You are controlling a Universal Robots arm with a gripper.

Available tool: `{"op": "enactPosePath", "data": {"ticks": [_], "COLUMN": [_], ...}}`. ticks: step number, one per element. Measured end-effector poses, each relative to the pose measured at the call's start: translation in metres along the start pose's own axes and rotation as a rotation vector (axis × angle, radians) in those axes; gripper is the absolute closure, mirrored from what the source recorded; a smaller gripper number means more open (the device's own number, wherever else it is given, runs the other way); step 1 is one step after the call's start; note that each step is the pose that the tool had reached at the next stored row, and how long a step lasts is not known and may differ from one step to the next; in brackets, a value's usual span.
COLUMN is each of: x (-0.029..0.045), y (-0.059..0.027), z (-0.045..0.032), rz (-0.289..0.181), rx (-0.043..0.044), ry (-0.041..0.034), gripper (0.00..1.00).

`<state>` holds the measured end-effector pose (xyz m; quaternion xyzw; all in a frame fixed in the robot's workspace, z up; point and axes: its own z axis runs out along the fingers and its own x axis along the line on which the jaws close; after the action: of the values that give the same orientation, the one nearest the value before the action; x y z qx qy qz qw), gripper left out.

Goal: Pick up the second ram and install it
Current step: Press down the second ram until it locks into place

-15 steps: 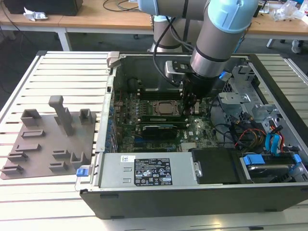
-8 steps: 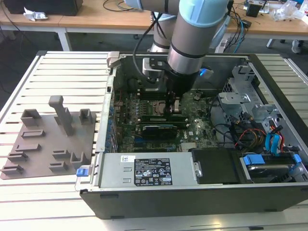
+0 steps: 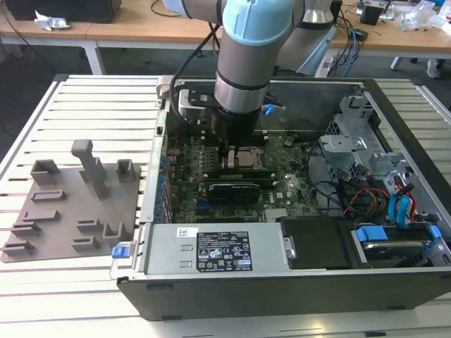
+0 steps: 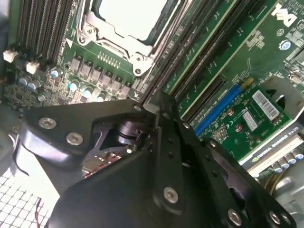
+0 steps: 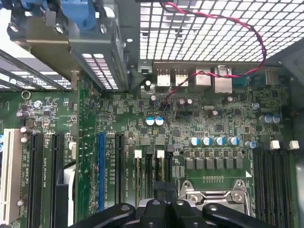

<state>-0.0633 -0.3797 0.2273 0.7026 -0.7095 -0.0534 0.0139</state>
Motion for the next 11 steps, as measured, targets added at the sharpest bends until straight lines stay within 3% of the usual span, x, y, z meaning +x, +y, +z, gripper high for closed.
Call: {"op": "enactPosePath", "data": {"ticks": [1, 3, 6, 7, 10, 11], "x": [-0.0001, -0.001, -0.0012, -0.0015, -0.0031, -0.004], "y": [0.0, -0.0037, -0.0267, -0.0296, -0.0269, -0.0255], "z": [-0.0002, -0.0142, -0.017, -0.0211, -0.0507, -0.0647], "rz": [0.0, 0.0, 0.001, 0.001, 0.001, 0.001], "rx": [0.0003, -0.002, -0.0205, -0.0225, -0.0227, -0.0226], "ry": [-0.0002, 0.0, 0.0005, 0.0003, 0.0004, 0.0003], "gripper": [0.9, 0.9, 0.9, 0.9, 0.9, 0.9]}}
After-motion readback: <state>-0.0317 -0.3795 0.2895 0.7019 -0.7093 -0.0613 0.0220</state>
